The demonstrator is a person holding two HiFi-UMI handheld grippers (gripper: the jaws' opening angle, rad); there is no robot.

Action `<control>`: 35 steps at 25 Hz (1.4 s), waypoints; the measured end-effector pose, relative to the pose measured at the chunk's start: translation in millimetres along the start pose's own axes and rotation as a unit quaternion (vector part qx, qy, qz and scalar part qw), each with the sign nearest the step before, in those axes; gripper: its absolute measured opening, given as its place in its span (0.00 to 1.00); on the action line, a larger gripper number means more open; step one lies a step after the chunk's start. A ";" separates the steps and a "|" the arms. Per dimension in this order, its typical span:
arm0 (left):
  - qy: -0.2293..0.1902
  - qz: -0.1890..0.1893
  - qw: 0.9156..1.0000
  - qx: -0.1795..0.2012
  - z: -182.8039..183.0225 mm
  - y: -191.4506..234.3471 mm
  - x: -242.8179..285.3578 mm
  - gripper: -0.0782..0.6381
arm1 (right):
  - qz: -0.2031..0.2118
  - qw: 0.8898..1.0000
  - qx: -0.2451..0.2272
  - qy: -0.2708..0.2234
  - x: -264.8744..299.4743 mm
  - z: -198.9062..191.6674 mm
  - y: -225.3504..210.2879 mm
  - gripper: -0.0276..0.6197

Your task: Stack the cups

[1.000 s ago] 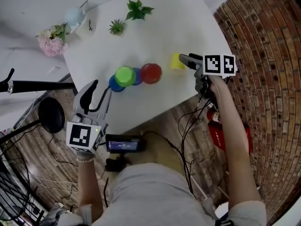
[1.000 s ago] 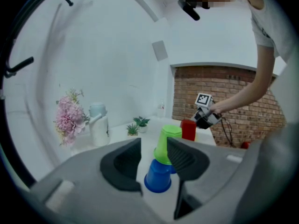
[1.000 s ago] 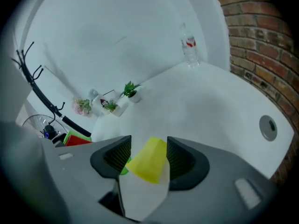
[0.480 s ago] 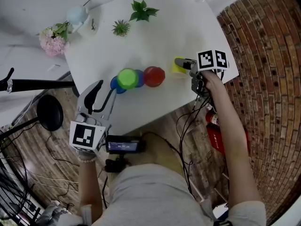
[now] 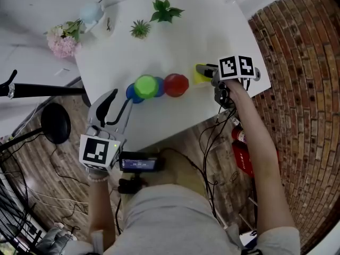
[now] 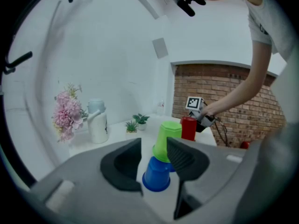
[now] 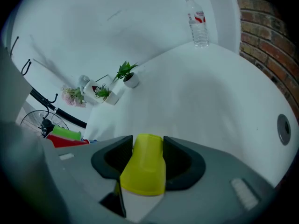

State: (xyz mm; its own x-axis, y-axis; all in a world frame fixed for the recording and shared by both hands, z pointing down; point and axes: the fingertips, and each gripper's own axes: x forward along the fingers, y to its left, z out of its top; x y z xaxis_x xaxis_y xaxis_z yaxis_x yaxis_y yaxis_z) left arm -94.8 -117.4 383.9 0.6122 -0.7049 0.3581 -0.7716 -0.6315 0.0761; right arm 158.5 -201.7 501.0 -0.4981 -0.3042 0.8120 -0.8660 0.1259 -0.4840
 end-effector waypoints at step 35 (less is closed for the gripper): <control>-0.022 0.017 1.000 0.008 9.8 2.8 -10.5 0.33 | 0.021 0.958 -0.191 -0.215 -81.0 49.5 93.4 0.37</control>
State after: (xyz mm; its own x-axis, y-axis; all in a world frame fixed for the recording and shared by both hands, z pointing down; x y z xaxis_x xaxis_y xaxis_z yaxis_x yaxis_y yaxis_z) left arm -101.7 -114.9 371.2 0.5925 -0.7399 0.3186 -0.7900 -0.6111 0.0501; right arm 120.2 -212.0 373.9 -0.5389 -0.6413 0.5461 -0.8400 0.4575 -0.2917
